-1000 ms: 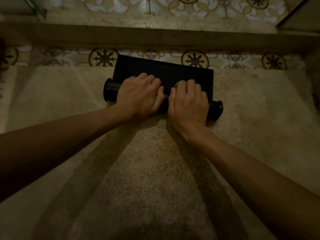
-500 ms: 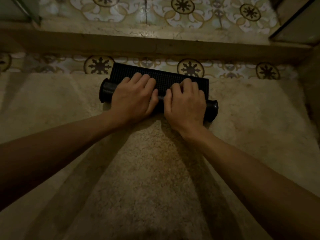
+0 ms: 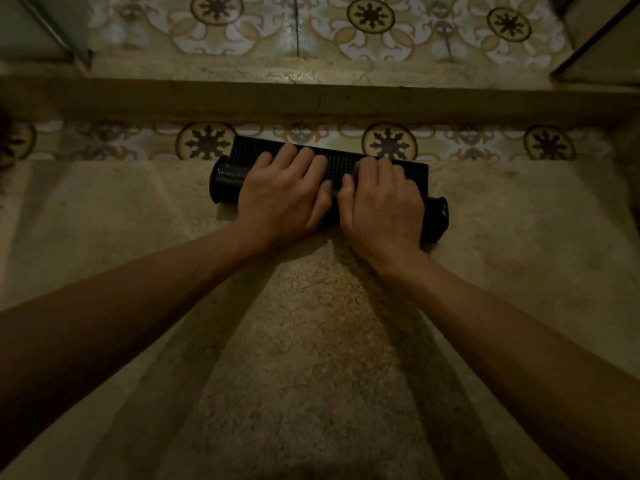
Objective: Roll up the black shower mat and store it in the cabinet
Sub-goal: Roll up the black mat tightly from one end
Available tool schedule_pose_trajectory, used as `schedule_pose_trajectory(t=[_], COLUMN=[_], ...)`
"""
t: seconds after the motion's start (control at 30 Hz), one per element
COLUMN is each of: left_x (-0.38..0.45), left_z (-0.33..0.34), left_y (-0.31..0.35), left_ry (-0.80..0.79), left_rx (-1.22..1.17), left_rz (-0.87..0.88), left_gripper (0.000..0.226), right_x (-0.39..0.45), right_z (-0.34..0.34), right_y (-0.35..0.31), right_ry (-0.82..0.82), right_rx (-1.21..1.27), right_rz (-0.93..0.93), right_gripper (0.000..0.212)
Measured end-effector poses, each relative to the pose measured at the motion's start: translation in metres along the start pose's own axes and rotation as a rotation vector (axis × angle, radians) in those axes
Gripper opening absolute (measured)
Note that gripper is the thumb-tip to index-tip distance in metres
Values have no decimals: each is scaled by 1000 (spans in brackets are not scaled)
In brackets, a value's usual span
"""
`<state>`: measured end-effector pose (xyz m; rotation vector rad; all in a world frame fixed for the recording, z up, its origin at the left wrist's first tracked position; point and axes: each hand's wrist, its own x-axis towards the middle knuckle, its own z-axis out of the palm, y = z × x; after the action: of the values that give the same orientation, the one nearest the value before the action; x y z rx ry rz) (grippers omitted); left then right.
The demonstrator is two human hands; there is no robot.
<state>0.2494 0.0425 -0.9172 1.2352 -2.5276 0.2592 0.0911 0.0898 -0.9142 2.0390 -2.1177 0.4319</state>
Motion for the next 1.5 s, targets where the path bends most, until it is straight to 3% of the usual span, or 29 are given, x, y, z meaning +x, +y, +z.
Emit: schedule_pose_trajectory(t=[0.27,0.5,0.8,0.93,1.03,1.1,1.23,1.4,1.5], left_x=[48,16,57,66,71,75,93,100,105], left_z=[2,8,11,14,13,11,2,1,-2], left_y=[-13,-19,-29,-36,-51,-61,-78,-78,-77], left_ry=[-83,7,15,-50,-103,-222,-526,-564,-632], left_rx=[-111,-23,-71,-117,-231,-289,-249,-217,-245], left_rz=[-86,-34,-56,-53,62,142,208,259,269], left_gripper=[46,44,47,49,43,43,62,62,65], right_x=[28,41,26,57,74,77,89,99,107], right_z=[5,9,17,14,14,13,4,1,-2], right_y=[4,8,8,16,22,28,41,46,46], right_ry=[1,87,83,-38,-119,-163,-416,-516,-627], right_rx=[-15,18,1,-89,-56,-9,66,48,40], right_rz=[-7,-9,-13,-48,-75,-107,-204,-312,-314], right_gripper=[46,36,43,59,69,74,91,76,78])
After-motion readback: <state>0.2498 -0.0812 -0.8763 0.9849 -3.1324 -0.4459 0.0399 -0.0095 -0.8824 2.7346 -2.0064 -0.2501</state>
